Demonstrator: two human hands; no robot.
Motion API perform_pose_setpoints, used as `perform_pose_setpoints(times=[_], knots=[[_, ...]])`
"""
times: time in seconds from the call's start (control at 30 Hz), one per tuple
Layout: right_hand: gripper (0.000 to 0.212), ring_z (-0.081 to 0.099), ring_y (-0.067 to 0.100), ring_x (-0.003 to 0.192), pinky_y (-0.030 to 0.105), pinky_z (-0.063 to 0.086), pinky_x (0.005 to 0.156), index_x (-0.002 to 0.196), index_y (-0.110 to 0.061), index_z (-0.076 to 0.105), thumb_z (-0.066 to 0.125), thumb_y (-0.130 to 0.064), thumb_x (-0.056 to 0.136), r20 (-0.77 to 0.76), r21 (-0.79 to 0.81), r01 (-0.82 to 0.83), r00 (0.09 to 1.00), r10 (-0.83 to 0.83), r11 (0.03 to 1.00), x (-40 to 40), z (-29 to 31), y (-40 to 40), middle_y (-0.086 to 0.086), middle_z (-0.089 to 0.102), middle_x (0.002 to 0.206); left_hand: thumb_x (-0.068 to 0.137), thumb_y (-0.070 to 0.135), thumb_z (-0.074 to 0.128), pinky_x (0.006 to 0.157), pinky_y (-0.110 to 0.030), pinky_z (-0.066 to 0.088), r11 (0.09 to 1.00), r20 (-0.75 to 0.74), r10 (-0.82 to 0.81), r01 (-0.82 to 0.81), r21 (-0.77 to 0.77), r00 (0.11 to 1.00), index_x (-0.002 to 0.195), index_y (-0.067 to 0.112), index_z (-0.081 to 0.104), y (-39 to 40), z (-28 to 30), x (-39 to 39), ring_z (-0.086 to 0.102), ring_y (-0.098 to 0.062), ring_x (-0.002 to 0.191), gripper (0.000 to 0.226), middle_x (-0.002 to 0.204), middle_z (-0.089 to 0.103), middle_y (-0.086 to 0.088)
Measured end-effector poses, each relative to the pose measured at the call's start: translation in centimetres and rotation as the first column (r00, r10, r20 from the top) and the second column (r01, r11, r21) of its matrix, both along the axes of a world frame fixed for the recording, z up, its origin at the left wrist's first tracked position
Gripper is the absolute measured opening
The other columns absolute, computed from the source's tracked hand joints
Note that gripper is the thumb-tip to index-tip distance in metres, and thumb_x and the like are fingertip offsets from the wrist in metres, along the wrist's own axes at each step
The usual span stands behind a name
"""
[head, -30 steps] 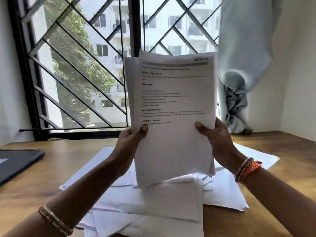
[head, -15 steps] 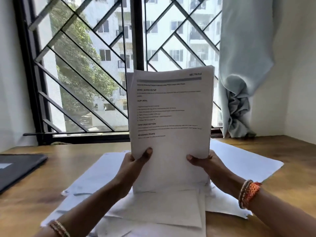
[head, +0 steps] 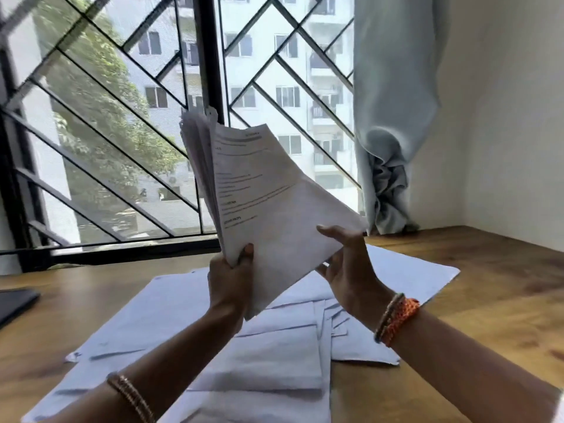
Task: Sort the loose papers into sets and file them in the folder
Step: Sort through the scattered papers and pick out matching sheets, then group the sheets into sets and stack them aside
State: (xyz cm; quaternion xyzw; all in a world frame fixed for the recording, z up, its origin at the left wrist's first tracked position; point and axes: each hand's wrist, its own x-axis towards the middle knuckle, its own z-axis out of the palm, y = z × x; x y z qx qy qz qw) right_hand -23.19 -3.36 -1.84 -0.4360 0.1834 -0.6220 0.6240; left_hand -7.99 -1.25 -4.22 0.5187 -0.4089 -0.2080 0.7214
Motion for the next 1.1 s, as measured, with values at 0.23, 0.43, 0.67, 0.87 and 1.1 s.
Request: perform_pose_setpoints(times=[0.23, 0.43, 0.67, 0.87, 1.1], knots=[[0.044, 0.063, 0.030, 0.096, 0.042, 0.051, 0.086, 0.118, -0.002, 0.059, 0.055, 0.007, 0.075, -0.009, 0.019, 0.635, 0.773, -0.635, 0.773, -4.3, 2.6, -4.6, 0.012, 0.066, 0.109, 0.076, 0.029, 0.056, 0.069, -0.055, 0.056, 0.961, 0.157, -0.262, 0.242, 0.134, 0.952, 0.099, 0.002, 0.065, -4.6, 4.4, -9.3, 0.068, -0.041, 0.080, 0.037, 0.095, 0.068, -0.023], [0.033, 0.064, 0.028, 0.095, 0.036, 0.053, 0.082, 0.108, 0.000, 0.066, 0.053, 0.005, 0.078, -0.149, -0.017, 0.932, 0.355, -0.923, 0.361, -18.7, -0.1, -7.8, 0.015, 0.068, 0.107, 0.095, 0.003, 0.043, 0.039, -0.016, 0.043, 0.647, 0.023, -0.743, 0.709, 0.279, 0.669, 0.092, 0.003, 0.058, -5.5, 5.4, -17.6, 0.066, -0.013, 0.050, 0.015, 0.075, 0.067, -0.011], [0.037, 0.059, 0.041, 0.109, 0.040, 0.046, 0.088, 0.117, 0.014, 0.056, 0.050, 0.013, 0.081, -0.329, -0.031, 0.981, 0.173, -0.928, 0.194, -28.8, -3.7, -9.1, 0.032, 0.060, 0.118, 0.087, 0.001, 0.048, 0.059, -0.035, 0.055, 0.697, 0.309, -0.716, 0.619, 0.363, 0.626, 0.104, 0.015, 0.053, -10.5, 1.5, -23.4, 0.060, -0.024, 0.080, 0.023, 0.093, 0.063, -0.012], [0.044, 0.054, 0.038, 0.118, 0.034, 0.044, 0.093, 0.127, 0.010, 0.047, 0.047, 0.011, 0.083, -0.465, 0.029, 0.953, 0.279, -0.840, 0.300, -32.1, -5.0, -14.5, 0.028, 0.054, 0.128, 0.093, 0.029, 0.052, 0.095, -0.038, 0.045, 0.817, 0.831, -0.522, 0.394, 0.421, 0.193, 0.135, 0.014, 0.039, -16.8, -1.4, -26.1, 0.051, -0.031, 0.117, 0.047, 0.125, 0.056, -0.014], [0.051, 0.051, 0.038, 0.121, 0.036, 0.041, 0.099, 0.131, 0.003, 0.036, 0.051, 0.004, 0.083, -0.618, -0.049, 0.970, 0.158, -0.770, 0.239, -34.6, -4.6, -19.2, 0.024, 0.048, 0.134, 0.096, 0.052, 0.038, 0.107, -0.041, 0.033, 0.803, 0.805, -0.565, 0.345, 0.486, 0.179, 0.144, 0.017, 0.029, -21.1, -3.7, -27.2, 0.040, -0.025, 0.131, 0.060, 0.147, 0.040, -0.008]])
